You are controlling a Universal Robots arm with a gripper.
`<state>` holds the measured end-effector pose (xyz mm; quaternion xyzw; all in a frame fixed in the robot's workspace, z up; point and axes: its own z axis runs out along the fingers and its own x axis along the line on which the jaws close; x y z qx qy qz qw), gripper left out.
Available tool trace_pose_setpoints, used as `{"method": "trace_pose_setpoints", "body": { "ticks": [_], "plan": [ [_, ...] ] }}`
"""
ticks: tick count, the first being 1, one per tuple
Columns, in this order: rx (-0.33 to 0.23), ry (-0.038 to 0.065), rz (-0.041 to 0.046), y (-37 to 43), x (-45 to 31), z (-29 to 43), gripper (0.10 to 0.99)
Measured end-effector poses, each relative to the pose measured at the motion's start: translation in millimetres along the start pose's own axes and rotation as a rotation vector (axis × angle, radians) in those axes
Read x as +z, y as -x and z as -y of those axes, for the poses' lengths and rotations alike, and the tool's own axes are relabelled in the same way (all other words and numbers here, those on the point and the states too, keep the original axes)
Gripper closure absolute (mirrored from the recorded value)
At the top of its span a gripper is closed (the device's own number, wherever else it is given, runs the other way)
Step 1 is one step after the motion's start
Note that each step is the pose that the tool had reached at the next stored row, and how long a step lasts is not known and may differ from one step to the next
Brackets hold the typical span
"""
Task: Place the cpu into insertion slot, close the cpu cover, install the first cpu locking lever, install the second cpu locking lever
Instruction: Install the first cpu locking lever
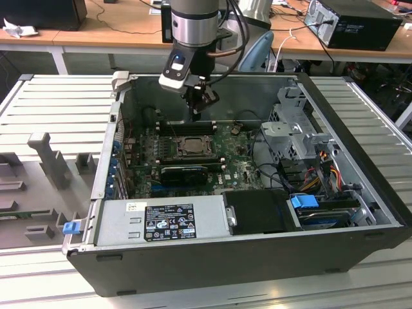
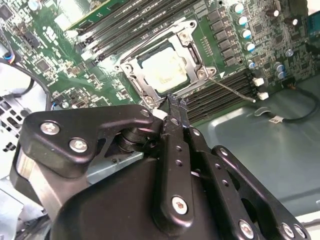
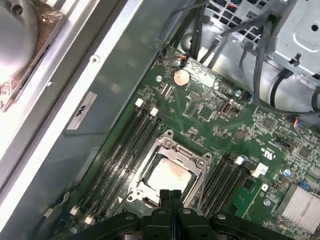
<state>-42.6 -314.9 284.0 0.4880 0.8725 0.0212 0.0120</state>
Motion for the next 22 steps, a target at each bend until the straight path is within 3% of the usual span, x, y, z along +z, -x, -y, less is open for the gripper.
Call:
{"method": "trace_pose_setpoints", "body": {
  "ticks": [11, 22],
  "plan": [
    [-0.128, 0.000, -0.0063, 0.0, 0.0, 0.0, 0.980],
    [-0.222, 0.000, -0.0108, 0.0, 0.0, 0.0, 0.980]
  ]
}}
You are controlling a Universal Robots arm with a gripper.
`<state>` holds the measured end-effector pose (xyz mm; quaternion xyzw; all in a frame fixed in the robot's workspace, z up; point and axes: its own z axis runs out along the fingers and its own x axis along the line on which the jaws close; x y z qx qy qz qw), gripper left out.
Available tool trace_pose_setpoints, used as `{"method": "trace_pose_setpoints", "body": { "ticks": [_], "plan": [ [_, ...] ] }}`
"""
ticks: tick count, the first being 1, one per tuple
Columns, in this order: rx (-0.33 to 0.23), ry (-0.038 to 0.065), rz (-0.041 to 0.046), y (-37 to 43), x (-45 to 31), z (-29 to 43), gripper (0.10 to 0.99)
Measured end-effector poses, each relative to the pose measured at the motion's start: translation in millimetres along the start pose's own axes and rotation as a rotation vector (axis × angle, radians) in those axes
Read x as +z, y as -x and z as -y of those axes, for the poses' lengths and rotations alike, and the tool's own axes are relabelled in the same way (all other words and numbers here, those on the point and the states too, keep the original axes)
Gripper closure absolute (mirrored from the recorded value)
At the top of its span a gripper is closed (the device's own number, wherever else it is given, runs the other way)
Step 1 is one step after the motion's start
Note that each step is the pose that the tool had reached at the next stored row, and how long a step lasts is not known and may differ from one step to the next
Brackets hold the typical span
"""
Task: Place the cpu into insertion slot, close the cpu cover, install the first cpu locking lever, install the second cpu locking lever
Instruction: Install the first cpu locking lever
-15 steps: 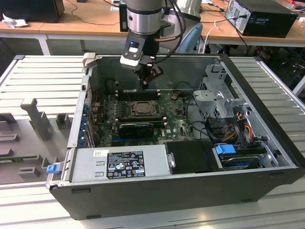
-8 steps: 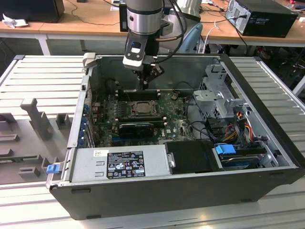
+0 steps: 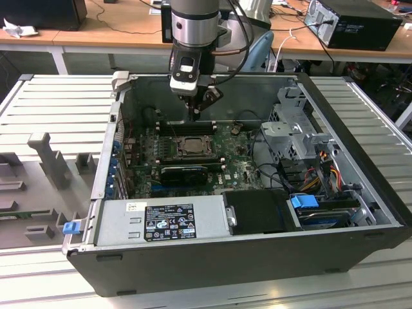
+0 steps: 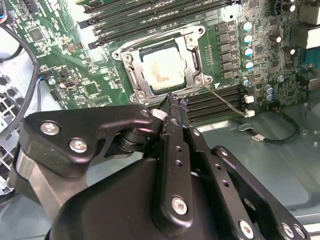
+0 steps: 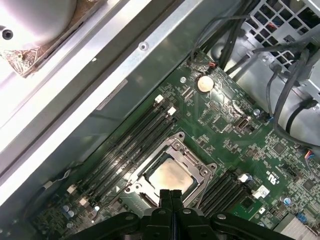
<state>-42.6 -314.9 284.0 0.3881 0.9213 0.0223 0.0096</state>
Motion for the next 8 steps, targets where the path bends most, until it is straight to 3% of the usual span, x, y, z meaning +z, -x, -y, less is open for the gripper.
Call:
{"method": "trace_pose_setpoints", "body": {
  "ticks": [8],
  "plan": [
    [-0.080, 0.000, -0.0039, 0.0, 0.0, 0.0, 0.980]
  ]
}}
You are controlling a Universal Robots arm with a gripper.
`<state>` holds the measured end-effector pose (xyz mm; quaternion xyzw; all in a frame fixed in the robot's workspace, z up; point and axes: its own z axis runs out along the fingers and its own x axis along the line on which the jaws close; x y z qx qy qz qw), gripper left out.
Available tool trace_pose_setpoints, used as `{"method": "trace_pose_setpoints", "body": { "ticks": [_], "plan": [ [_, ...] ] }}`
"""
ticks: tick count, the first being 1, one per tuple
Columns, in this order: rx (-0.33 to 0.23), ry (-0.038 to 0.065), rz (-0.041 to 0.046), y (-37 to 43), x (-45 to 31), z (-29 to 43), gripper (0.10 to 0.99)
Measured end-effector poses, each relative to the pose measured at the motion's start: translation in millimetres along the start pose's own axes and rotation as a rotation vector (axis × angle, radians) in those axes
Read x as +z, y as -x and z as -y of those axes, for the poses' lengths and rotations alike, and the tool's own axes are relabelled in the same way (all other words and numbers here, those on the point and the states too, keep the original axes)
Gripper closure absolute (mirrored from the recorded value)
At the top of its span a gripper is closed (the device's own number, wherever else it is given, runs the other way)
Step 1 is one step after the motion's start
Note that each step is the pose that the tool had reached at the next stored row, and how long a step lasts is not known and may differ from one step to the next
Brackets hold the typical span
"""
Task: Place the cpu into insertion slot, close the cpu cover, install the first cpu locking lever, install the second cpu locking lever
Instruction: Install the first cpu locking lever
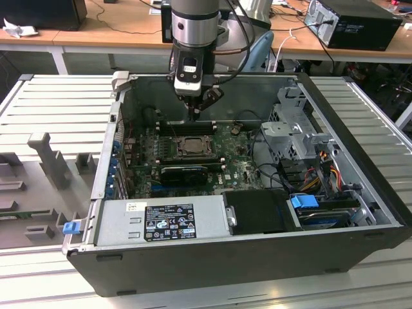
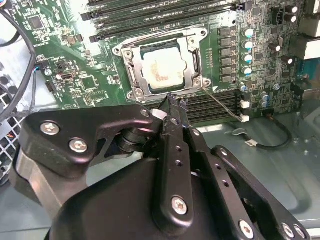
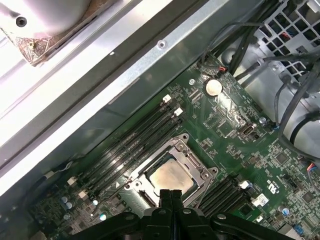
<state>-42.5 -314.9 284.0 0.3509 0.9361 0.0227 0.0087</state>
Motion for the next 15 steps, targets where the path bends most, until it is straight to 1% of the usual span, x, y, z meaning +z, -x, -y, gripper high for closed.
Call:
{"method": "trace_pose_setpoints", "body": {
  "ticks": [15],
  "plan": [
    [-0.097, 0.000, -0.0047, 0.0, 0.0, 0.0, 0.980]
  ]
}}
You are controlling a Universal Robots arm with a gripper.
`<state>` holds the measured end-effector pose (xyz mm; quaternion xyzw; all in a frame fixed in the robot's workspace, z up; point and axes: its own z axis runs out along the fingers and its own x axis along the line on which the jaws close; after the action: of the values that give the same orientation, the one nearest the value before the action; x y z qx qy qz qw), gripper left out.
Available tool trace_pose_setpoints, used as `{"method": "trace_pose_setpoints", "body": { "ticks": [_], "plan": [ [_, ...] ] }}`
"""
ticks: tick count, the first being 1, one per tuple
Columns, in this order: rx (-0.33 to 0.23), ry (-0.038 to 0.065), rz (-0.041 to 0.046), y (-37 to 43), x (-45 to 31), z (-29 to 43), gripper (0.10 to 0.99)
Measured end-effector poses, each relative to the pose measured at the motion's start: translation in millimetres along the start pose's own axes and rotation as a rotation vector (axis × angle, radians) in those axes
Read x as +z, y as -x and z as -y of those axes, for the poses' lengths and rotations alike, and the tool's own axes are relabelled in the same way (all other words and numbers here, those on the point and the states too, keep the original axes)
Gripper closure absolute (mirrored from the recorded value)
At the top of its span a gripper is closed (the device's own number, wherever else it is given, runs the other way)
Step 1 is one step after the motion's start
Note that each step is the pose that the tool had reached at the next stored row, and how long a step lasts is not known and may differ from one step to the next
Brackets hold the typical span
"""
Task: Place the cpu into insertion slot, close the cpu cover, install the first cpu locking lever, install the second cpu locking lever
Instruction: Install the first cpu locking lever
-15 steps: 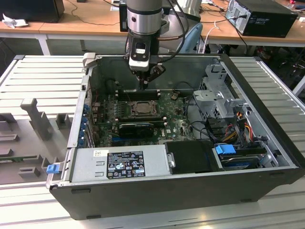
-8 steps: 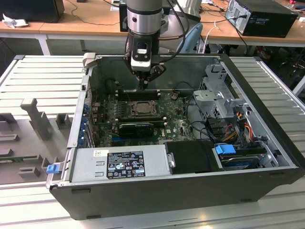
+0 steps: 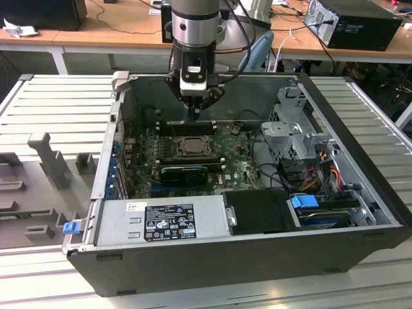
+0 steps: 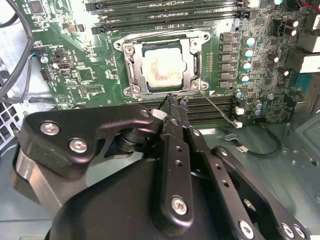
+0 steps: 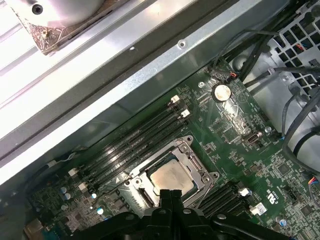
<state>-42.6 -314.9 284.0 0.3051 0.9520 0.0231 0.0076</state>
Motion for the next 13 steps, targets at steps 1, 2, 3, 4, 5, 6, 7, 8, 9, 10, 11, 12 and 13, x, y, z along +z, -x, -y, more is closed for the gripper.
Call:
{"method": "trace_pose_setpoints", "body": {
  "ticks": [1, 2, 3, 4, 5, 6, 7, 8, 9, 10, 11, 12, 13],
  "plan": [
    [-0.005, 0.000, -0.0002, 0.0, 0.0, 0.0, 0.980],
    [-0.012, 0.000, -0.0006, 0.0, 0.0, 0.0, 0.980],
    [-0.019, 0.000, -0.0010, 0.0, 0.0, 0.0, 0.980],
    [-0.024, 0.000, -0.0012, 0.0, 0.0, 0.0, 0.980],
    [-0.029, 0.000, -0.0014, 0.0, 0.0, 0.0, 0.980],
    [-0.037, 0.000, -0.0018, 0.0, 0.0, 0.0, 0.980],
    [-0.044, 0.000, -0.0021, 0.0, 0.0, 0.0, 0.980],
    [-0.052, 0.000, -0.0025, 0.0, 0.0, 0.0, 0.980],
    [-0.059, 0.000, -0.0029, 0.0, 0.0, 0.0, 0.980],
    [-0.064, 0.000, -0.0031, 0.0, 0.0, 0.0, 0.980],
    [-0.068, 0.000, -0.0033, 0.0, 0.0, 0.0, 0.980],
    [-0.072, 0.000, -0.0035, 0.0, 0.0, 0.0, 0.980],
    [-0.077, 0.000, -0.0037, 0.0, 0.0, 0.0, 0.980]
  ]
}}
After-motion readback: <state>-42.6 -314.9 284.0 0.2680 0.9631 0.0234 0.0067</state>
